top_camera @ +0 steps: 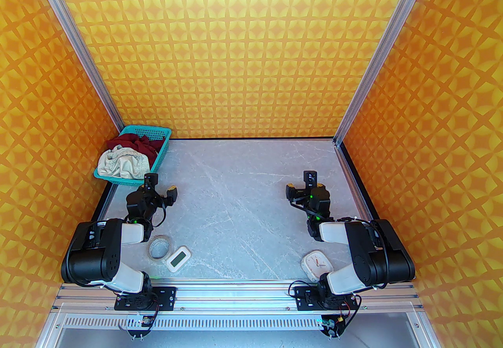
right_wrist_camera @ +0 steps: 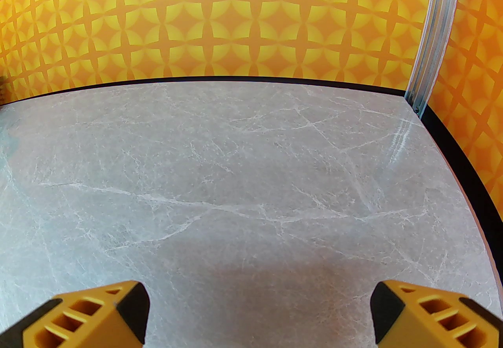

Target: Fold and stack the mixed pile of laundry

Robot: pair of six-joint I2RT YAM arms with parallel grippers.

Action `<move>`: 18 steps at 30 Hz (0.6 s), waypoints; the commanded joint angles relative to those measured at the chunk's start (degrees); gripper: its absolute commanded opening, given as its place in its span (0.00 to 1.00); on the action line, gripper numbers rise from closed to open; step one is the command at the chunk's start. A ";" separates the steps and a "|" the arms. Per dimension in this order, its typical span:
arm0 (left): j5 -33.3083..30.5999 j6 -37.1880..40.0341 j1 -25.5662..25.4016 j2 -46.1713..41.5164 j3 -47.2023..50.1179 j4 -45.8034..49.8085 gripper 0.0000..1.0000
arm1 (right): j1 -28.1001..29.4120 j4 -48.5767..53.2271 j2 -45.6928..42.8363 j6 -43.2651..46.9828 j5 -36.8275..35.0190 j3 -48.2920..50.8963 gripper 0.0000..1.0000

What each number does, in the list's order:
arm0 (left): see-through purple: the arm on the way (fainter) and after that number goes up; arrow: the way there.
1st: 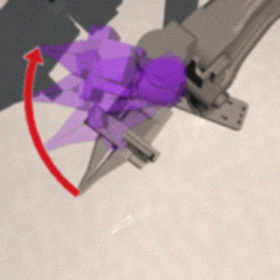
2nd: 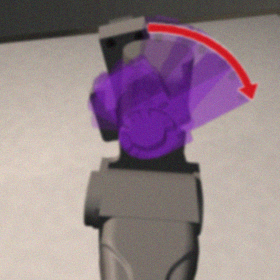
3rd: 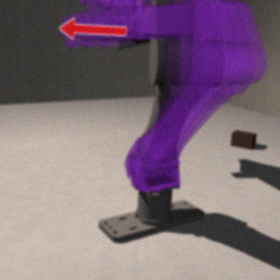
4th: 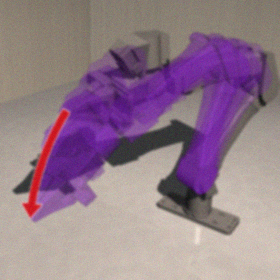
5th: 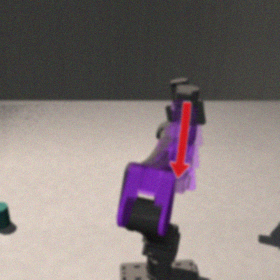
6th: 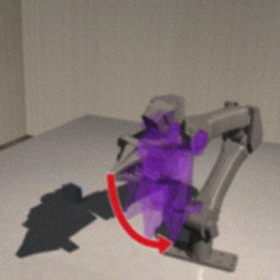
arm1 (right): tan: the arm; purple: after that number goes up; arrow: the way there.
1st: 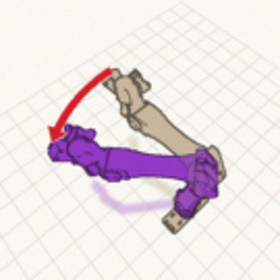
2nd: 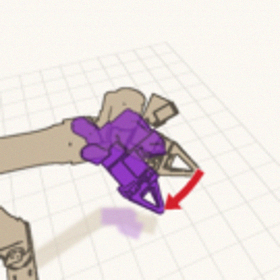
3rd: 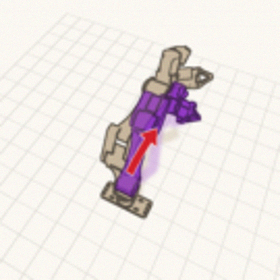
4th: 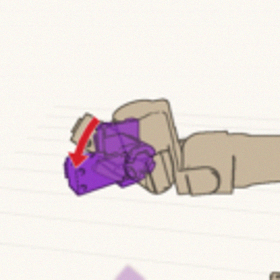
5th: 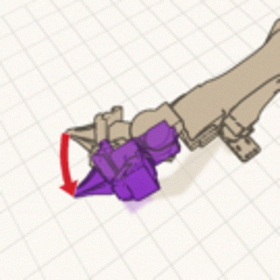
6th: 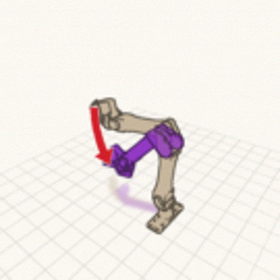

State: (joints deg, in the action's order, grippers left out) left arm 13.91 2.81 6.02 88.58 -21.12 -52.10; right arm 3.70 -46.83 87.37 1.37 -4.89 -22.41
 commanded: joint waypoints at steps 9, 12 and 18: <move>-0.99 -0.64 0.14 0.29 -0.17 -0.19 0.99 | -0.19 0.16 -0.46 -0.20 0.67 -0.53 0.98; -1.08 -0.27 -0.07 -0.22 0.41 -1.06 0.99 | -0.11 0.04 -0.56 -0.05 0.65 -0.44 0.99; -7.86 -1.43 -2.92 -15.09 1.68 11.63 0.99 | 0.97 7.42 -11.50 -0.26 -1.71 0.97 0.98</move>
State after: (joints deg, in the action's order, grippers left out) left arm 10.74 2.83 4.12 81.56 -19.00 -48.47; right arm 3.97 -44.62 82.76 1.39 -4.99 -21.06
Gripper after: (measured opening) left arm 0.989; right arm 0.985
